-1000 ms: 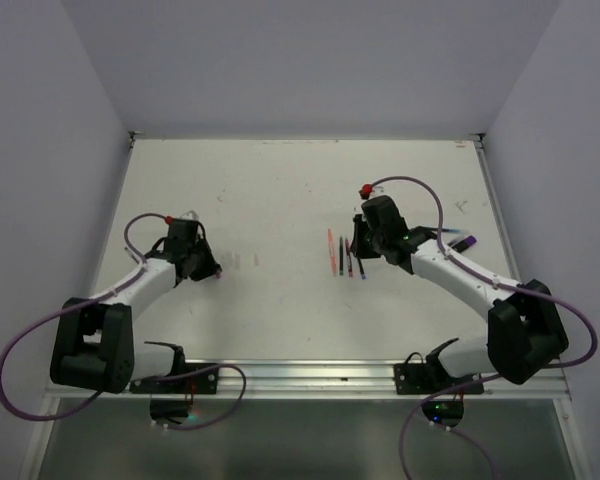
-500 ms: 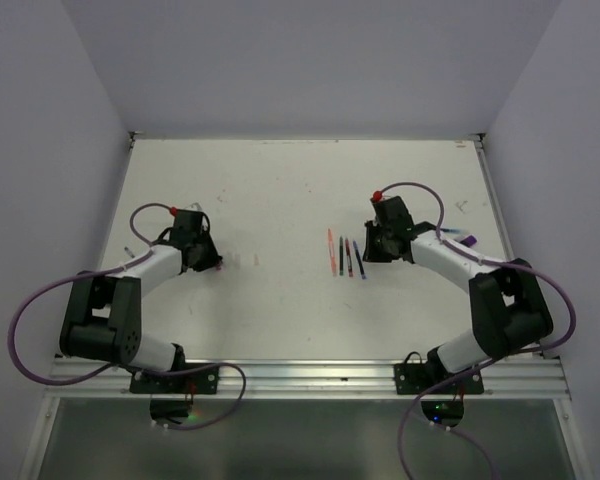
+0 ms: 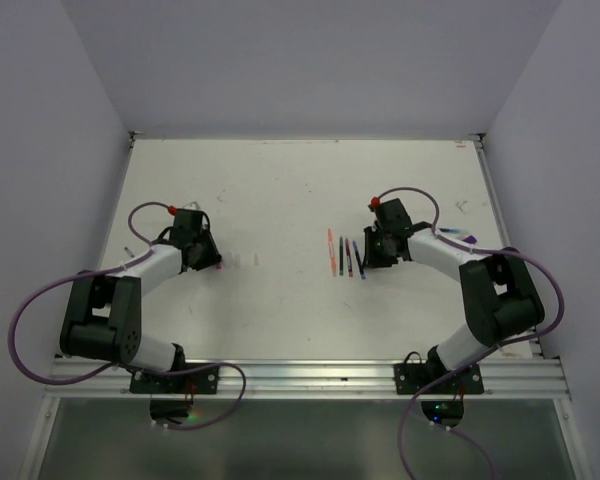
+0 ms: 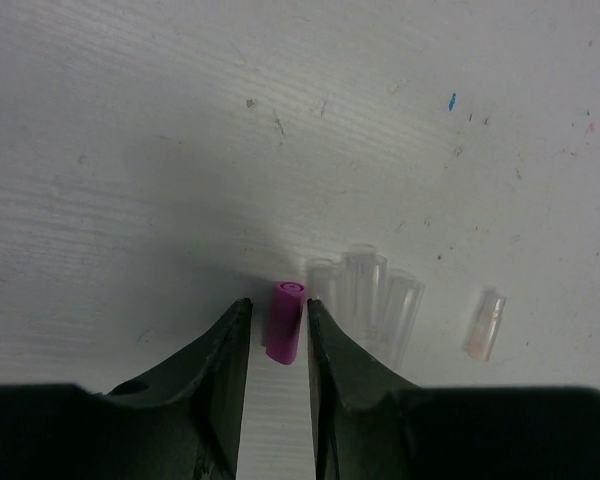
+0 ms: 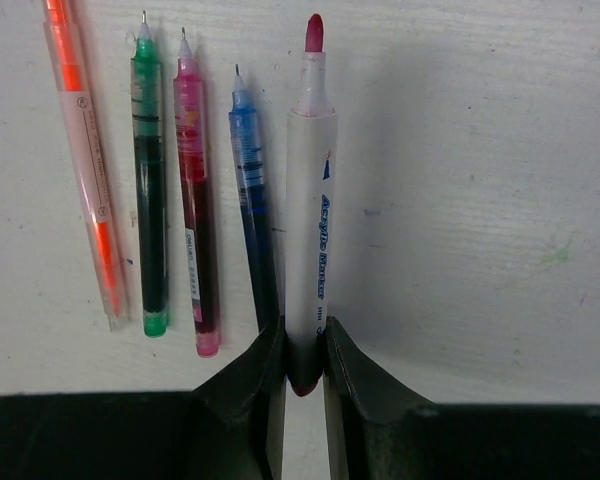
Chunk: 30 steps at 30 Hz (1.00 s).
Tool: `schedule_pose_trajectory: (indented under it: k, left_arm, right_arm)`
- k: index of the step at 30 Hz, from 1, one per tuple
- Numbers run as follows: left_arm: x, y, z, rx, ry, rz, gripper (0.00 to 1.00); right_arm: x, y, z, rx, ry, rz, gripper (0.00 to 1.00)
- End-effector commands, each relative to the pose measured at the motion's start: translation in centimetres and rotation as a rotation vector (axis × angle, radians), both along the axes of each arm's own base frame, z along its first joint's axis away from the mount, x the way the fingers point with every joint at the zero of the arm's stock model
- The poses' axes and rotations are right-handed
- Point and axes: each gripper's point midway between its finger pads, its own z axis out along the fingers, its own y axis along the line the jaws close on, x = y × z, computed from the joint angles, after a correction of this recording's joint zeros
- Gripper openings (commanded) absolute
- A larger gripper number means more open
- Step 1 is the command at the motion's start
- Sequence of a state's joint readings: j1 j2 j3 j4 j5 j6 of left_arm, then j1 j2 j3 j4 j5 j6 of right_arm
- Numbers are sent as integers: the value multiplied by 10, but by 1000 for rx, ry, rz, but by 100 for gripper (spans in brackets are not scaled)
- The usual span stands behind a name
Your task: Open the pen caps
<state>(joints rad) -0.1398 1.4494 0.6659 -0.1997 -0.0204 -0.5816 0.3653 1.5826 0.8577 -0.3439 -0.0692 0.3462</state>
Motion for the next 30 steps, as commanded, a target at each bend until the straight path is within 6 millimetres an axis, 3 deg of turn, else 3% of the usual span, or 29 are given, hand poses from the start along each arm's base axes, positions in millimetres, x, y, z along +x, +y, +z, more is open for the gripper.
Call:
schedule_pose_trajectory:
  k: [1, 7, 17, 20, 22, 23, 26, 28, 30]
  left_arm:
    - [13, 5, 9, 26, -40, 6, 32]
    - [15, 3, 18, 1, -63, 5, 35]
    - [15, 20, 63, 11, -148, 73, 37]
    - [7, 39, 75, 35, -166, 144, 38]
    - [-2, 62, 82, 64, -185, 230, 39]
    - [-10, 83, 77, 88, -174, 300, 40]
    - [-31, 118, 75, 161, -169, 438, 45]
    - [-46, 145, 74, 229, -152, 560, 54]
    - [-53, 161, 72, 284, -145, 624, 57]
  right_arm:
    - [3, 4, -1, 21, -8, 28, 20]
    - [2, 2, -4, 21, -5, 25, 25]
    - [2, 3, -3, 25, -5, 29, 34]
    - [1, 5, 2, 39, -13, 35, 34]
    - [2, 7, 8, 50, -24, 39, 34]
    - [3, 8, 17, 60, -39, 45, 35]
    - [4, 11, 34, 84, -75, 54, 35]
    - [2, 21, 57, 153, -117, 87, 35]
    - [-1, 27, 75, 204, -157, 97, 35]
